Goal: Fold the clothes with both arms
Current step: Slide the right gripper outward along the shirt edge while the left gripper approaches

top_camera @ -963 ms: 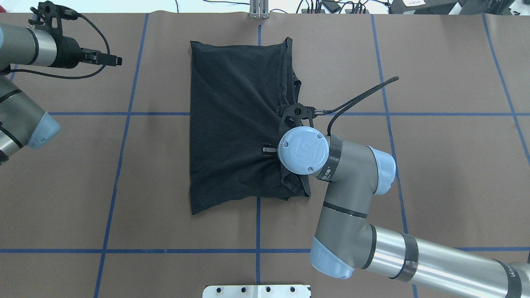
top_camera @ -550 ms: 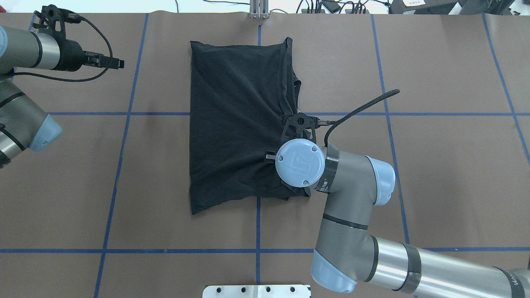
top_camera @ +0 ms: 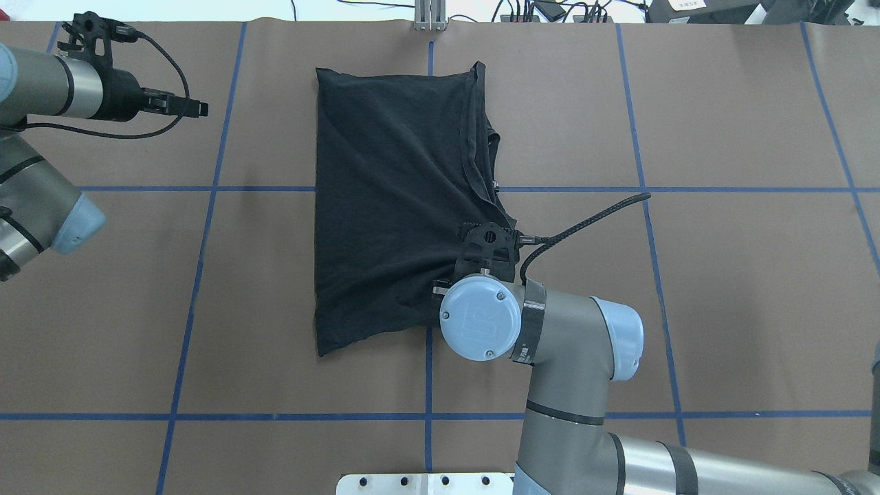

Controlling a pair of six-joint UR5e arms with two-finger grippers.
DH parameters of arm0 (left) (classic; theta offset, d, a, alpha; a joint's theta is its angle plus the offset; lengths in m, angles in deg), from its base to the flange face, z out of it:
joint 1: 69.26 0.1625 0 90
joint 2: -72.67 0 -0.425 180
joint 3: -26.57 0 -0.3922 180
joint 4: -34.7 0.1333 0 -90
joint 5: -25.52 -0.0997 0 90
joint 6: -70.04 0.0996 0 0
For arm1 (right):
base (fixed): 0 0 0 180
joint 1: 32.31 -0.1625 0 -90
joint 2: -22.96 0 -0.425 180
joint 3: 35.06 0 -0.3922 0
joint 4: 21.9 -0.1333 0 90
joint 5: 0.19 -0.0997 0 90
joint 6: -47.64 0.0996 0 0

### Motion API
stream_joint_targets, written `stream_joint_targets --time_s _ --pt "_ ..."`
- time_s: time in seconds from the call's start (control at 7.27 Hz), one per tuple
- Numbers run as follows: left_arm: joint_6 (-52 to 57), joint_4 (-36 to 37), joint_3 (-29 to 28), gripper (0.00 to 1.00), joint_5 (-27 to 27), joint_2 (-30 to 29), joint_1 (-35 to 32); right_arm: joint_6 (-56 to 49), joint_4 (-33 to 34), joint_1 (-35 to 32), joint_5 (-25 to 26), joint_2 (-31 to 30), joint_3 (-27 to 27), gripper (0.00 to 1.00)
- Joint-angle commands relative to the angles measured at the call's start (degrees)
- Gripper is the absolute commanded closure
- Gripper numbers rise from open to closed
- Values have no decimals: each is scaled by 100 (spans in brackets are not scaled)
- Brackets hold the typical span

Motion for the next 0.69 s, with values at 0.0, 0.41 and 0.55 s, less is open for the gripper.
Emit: stream_joint_targets --time_s 0.0,0.41,0.55 --pt "7 -1 -18 0 -1 9 1 178 -45 110 158 3 88 45" --pt "7 -1 -18 0 -1 9 1 170 -45 93 202 21 79 100" --pt "7 -1 -18 0 -1 9 1 118 -45 58 202 29 71 100"
